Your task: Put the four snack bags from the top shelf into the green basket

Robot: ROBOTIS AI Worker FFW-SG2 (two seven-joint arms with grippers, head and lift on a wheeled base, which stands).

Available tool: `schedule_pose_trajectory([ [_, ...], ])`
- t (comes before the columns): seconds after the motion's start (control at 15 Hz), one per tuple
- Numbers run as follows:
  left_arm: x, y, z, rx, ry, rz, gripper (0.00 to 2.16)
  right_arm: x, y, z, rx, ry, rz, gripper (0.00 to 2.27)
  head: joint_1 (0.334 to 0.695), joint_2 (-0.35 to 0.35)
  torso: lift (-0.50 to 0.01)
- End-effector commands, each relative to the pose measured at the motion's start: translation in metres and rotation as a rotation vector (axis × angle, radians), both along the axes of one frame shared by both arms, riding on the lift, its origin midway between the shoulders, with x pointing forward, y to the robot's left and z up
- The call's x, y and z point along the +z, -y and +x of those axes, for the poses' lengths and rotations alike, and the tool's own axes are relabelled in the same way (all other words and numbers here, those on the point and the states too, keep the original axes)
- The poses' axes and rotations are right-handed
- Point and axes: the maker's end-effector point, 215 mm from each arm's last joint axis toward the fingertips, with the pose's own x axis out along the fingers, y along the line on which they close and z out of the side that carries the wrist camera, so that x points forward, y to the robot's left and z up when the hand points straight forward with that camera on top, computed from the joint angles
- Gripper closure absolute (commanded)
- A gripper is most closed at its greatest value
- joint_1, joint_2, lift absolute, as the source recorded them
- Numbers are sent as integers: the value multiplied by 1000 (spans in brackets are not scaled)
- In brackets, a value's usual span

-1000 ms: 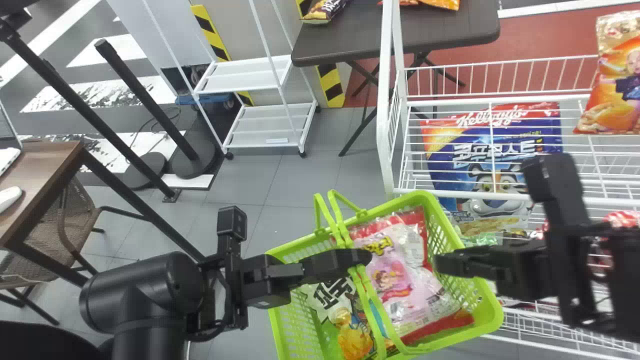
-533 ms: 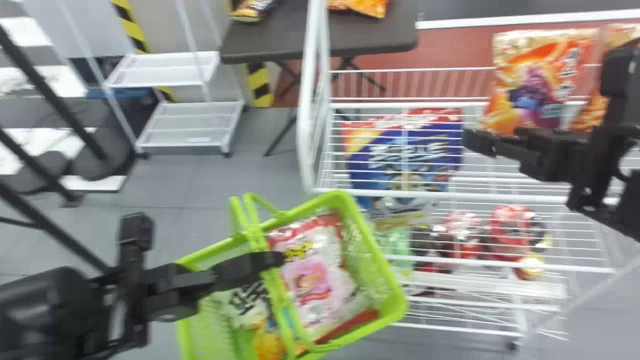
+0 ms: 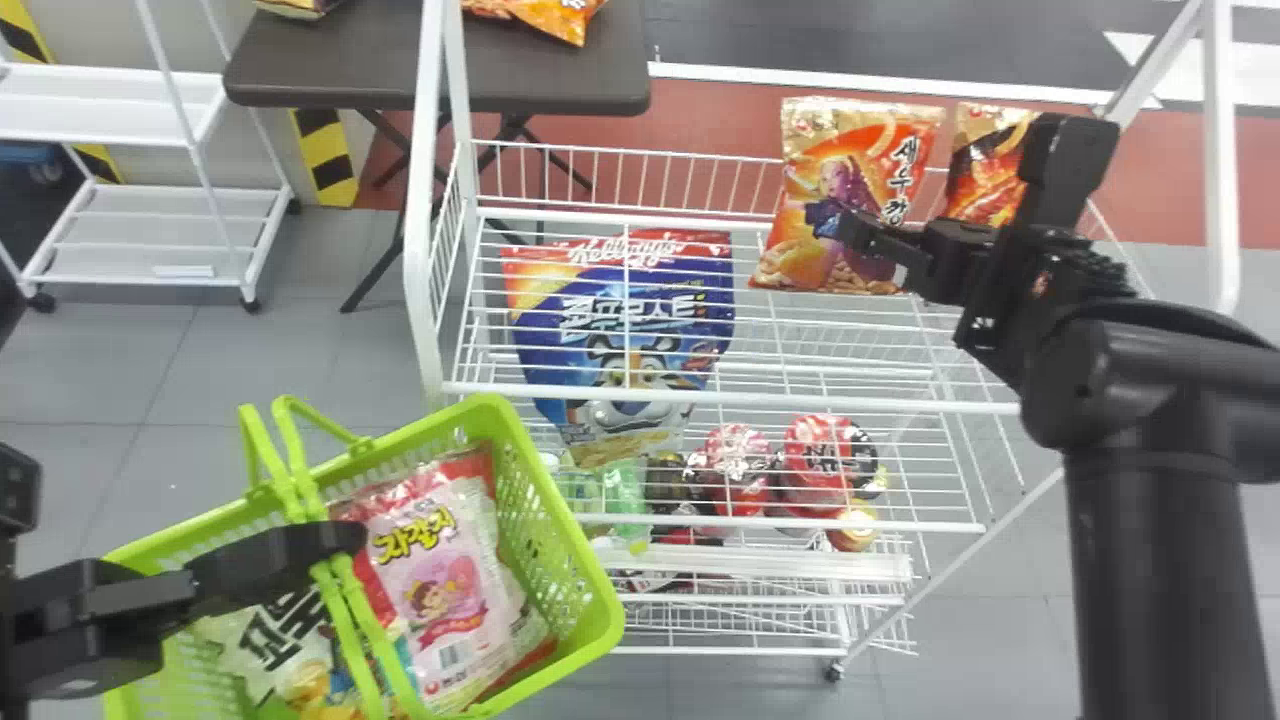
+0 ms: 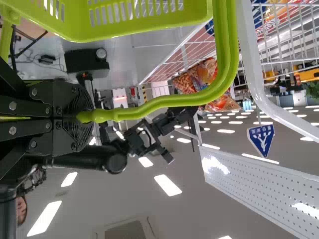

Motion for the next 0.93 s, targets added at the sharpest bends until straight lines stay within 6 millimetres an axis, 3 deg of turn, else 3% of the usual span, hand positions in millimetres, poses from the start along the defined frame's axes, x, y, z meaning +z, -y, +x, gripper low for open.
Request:
schedule_pose_trajectory([
  [0.0,1,-2,-2,3,-7,-11,2148,-13,-7,20,23,-1,4,53,695,-122,0],
  [0.27,-1,-4,-4,10,-13,-14,2148,-34,-37,42,93,-44,27,70,695,-92,0],
  [0.4,-2,-4,-5,10,-17,-14,2148,-34,-46,48,120,-37,38,154,695,-74,0],
  [0.47,-3,-6,-6,13,-19,-13,2148,-32,-52,49,146,-40,52,441,695,-69,0],
  [0.53,-2,-7,-7,12,-20,-13,2148,-32,-55,47,165,-39,73,1173,695,-63,0],
  [0.6,-3,-8,-7,13,-20,-12,2148,-47,-50,39,145,-66,72,2196,695,-57,0],
  [0.87,-3,-9,-10,14,-24,-14,2148,-39,-46,27,133,-59,54,2256,695,-56,0],
])
